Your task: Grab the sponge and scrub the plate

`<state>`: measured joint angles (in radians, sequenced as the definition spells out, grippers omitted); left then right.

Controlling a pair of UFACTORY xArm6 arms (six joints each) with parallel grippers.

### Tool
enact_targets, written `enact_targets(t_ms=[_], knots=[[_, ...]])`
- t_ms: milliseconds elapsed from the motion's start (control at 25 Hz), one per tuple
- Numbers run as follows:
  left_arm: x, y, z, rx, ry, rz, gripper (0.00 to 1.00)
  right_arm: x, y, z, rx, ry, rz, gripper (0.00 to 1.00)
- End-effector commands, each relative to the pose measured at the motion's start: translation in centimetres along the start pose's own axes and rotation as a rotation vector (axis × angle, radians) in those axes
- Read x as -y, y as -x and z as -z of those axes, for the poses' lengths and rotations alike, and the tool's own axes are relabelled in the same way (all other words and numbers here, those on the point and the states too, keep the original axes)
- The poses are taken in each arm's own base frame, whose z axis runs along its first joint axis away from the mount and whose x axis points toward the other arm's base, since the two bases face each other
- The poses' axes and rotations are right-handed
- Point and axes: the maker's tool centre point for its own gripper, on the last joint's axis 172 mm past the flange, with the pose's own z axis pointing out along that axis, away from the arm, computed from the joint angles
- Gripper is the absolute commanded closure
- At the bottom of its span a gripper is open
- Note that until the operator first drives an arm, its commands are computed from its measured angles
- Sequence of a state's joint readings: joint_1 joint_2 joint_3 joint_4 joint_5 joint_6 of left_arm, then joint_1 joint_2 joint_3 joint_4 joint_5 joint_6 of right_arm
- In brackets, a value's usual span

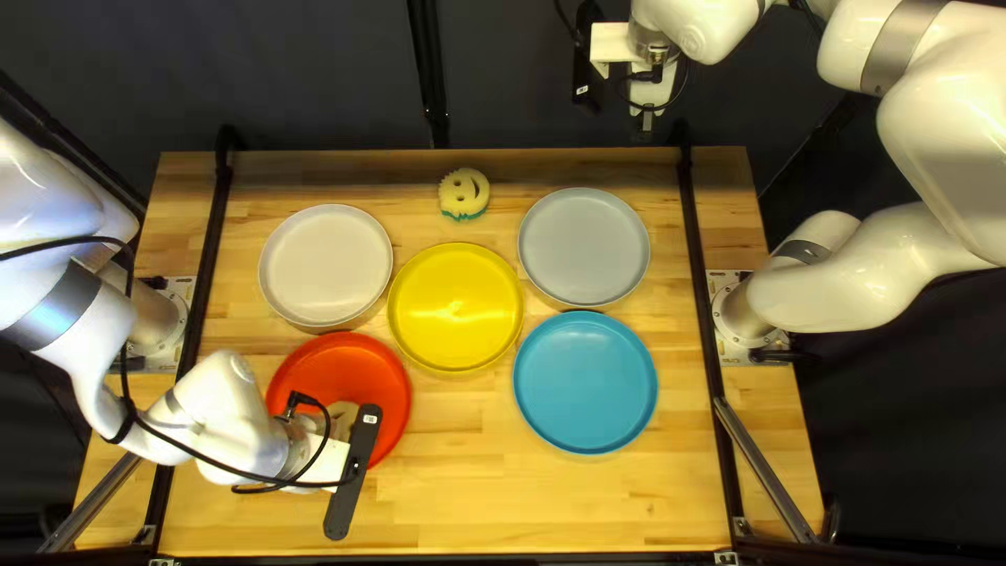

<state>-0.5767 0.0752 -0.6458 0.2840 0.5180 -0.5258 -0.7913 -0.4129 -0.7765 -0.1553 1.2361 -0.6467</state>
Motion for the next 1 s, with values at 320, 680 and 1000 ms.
enact_targets(t_ms=[320,680,1000], knots=[[5.7,0.8,0.2,0.002,-0.017,0.002,1.00,0.0,0.0,0.0,0.000,0.000,0.000,0.00],[1.8,-0.5,-0.3,-0.008,-0.012,-0.029,1.00,0.0,0.0,0.0,0.000,0.000,0.000,0.00],[-2.7,-1.5,0.7,-0.011,-0.015,-0.057,1.00,0.0,0.0,0.0,0.000,0.000,0.000,0.00]])
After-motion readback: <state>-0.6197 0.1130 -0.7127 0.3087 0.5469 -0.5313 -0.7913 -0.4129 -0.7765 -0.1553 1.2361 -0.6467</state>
